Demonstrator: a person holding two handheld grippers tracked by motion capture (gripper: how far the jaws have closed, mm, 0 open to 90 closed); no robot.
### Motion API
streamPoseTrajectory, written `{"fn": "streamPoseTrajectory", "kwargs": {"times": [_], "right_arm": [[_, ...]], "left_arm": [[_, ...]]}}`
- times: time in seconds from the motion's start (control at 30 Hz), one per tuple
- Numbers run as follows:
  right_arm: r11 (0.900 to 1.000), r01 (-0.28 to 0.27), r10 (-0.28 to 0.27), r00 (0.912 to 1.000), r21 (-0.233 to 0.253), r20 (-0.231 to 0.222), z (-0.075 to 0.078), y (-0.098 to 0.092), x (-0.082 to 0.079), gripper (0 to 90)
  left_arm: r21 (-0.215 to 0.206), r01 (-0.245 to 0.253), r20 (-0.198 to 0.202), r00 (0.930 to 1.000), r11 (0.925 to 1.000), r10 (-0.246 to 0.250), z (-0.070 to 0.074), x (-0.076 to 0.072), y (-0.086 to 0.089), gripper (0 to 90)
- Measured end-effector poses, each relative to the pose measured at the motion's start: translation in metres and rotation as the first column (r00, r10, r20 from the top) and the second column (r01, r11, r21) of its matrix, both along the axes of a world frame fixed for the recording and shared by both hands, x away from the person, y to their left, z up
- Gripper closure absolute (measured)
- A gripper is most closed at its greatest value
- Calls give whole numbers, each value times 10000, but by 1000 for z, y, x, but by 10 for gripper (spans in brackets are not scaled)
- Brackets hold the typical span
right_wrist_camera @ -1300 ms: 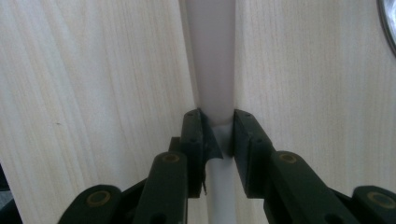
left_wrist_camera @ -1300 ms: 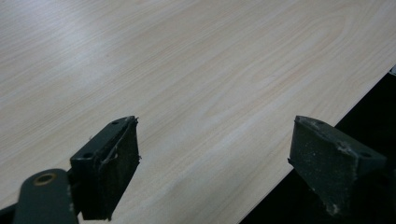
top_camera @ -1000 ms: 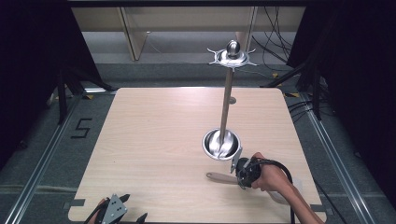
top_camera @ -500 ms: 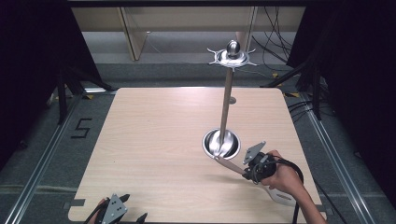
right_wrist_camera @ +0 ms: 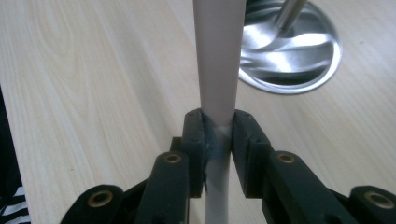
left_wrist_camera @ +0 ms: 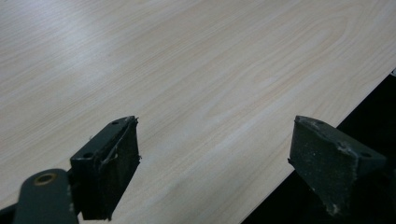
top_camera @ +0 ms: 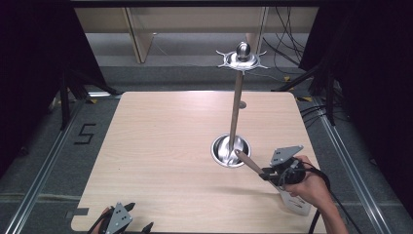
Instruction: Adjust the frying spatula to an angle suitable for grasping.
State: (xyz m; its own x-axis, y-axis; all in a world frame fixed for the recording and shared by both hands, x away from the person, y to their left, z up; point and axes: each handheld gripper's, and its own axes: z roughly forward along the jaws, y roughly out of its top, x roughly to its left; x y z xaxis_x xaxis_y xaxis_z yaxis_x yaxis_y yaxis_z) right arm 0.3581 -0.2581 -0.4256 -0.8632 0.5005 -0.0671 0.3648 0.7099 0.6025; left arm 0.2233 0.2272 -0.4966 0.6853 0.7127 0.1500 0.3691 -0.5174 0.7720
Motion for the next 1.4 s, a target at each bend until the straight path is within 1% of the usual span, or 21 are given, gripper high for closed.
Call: {"fn": "streamPoseTrajectory", "kwargs": {"times": [0.1, 0.17, 0.2, 0.27, 0.3, 0.33, 0.37, 0.43, 0.47, 0.57, 0.67, 0.7, 0.77, 0.97, 1.07, 1.2, 1.23, 1.27, 1.3, 1.33, 1.4], "right_arm": [[9999, -120, 119, 9999, 96, 93, 4, -4, -2, 766], [9988, 73, -87, 9996, 488, 284, 11, -12, -6, 767], [9977, 72, -97, 9993, 676, 368, 13, -13, -6, 766], [9969, 72, -119, 9981, 780, 601, 15, -16, -7, 767], [9974, 106, -134, 9991, 709, 398, 19, -19, -8, 767], [9967, 70, -109, 9988, 804, 473, 19, -20, -9, 767], [9966, -14, -30, 9986, 821, 526, 20, -21, -9, 766], [9953, 132, -177, 9987, 959, 471, 21, -22, -10, 767], [9947, 90, -146, 9984, 1025, 538, 21, -24, -10, 767], [9917, 257, -319, 9983, 1261, 478, 25, -27, -13, 767], [9900, 172, -259, 9978, 1398, 608, 28, -31, -13, 767], [9847, 85, -225, 9967, 1740, 781, 31, -34, -13, 767], [9809, 85, -240, 9967, 1943, 776, 33, -36, -14, 767], [9660, 178, -357, 9972, 2578, 652, 35, -37, -16, 767], [9597, -20, -240, 9957, 2812, 889, 39, -37, -15, 767], [9491, -13, -289, 9954, 3149, 913, 44, -37, -17, 767], [9457, -211, -174, 9932, 3245, 1154, 45, -37, -16, 767], [9429, -168, -227, 9932, 3326, 1145, 46, -38, -16, 767], [9407, -226, -170, 9934, 3384, 1135, 47, -38, -16, 767], [9378, -174, -216, 9939, 3467, 1083, 48, -38, -17, 767], [9329, -289, -158, 9925, 3591, 1208, 49, -39, -18, 767]], "left_arm": [[51, 26, 9, 10000, 10000, -26, 0, 0, 0, 152], [14, 24, -31, 10000, 10000, -24, 0, 0, -1, 152], [-230, -123, -135, 9998, 9997, 120, -1, -1, -2, 152], [-88, -51, -122, 9999, 9999, 50, 0, -1, -1, 152], [-236, -212, -246, 9995, 9995, 206, 0, -3, -2, 152], [181, 165, 9, 9999, 9997, -165, 1, 0, 1, 152], [-140, -134, -160, 9998, 9998, 132, 0, -2, -1, 152], [-298, -245, -211, 9995, 9993, 239, -1, -3, -2, 152], [136, 118, -8, 9999, 9998, -118, 1, 0, 1, 152], [-138, -78, -157, 9998, 9999, 76, 0, -2, -1, 152], [105, 27, -46, 10000, 9999, -27, 1, -1, 0, 152], [-80, -41, -100, 9999, 10000, 40, 0, -1, -1, 152], [79, 31, -58, 10000, 10000, -31, 0, 0, 0, 152], [-33, -25, -129, 9999, 10000, 25, 1, -1, -1, 152], [-161, -95, -176, 9998, 9998, 92, 0, -2, -1, 152], [61, 72, 42, 10000, 10000, -73, 0, -1, 0, 152], [-264, -229, -152, 9996, 9994, 225, -1, -3, -2, 152], [13, 14, -26, 10000, 10000, -14, 0, -1, -1, 152], [-248, -336, -306, 9990, 9991, 328, -2, -3, -3, 152], [203, 169, -149, 9998, 9997, -166, 0, 0, 0, 151], [177, 133, -227, 9997, 9998, -129, -1, -2, -1, 151]]}}
